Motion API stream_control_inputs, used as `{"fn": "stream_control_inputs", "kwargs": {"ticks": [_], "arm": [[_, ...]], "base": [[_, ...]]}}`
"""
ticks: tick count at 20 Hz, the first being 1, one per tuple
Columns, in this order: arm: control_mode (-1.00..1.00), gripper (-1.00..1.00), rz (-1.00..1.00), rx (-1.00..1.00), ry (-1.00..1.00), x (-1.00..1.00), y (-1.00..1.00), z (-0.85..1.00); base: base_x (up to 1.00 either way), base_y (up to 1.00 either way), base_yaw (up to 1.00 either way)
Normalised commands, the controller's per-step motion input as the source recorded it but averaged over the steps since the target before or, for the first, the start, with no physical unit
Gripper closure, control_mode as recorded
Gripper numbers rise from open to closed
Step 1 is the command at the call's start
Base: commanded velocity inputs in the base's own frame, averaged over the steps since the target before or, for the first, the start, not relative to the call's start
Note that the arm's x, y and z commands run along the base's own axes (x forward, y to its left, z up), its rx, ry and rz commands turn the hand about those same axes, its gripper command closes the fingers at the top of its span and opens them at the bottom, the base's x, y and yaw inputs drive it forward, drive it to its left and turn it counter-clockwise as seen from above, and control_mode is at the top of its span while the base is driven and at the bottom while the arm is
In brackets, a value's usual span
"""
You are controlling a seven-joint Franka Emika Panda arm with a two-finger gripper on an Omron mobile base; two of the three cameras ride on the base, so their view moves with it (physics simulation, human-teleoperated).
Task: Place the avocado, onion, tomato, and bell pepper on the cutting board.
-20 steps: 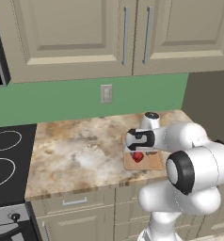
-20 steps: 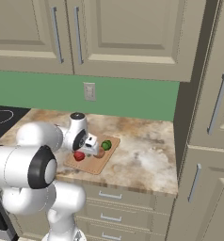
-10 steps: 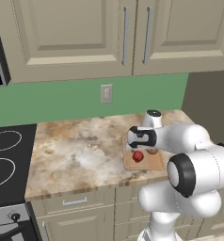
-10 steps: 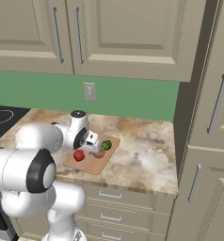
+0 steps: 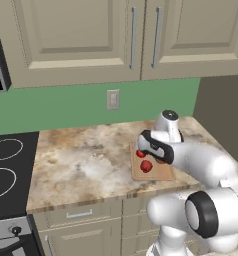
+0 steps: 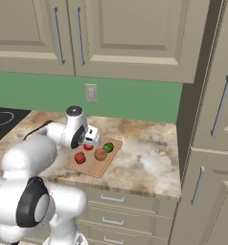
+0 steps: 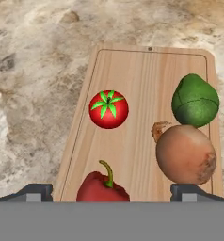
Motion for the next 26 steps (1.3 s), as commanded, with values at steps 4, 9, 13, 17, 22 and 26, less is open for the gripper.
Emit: {"fn": "stream_control_inputs", "kwargs": {"ticks": [4, 9, 13, 17, 22, 26], "arm": [[-1.0, -1.0, 0.0, 0.0, -0.18, -0.4, 0.0, 0.57], [-1.0, -1.0, 0.0, 0.0, -0.19, -0.45, 0.0, 0.46], [-1.0, -1.0, 0.0, 0.0, -0.09, -0.15, 0.0, 0.1], [-1.0, -1.0, 0.0, 0.0, 0.0, 0.0, 0.0, 0.0], [-1.0, -1.0, 0.0, 0.0, 0.0, 0.0, 0.0, 0.0], [-1.0, -1.0, 0.0, 0.0, 0.0, 0.0, 0.0, 0.0]], "base": [[0.0, 0.0, 0.0], [0.0, 0.0, 0.0], [0.0, 0.0, 0.0], [0.0, 0.0, 0.0], [0.0, 0.0, 0.0], [0.0, 0.0, 0.0]]}}
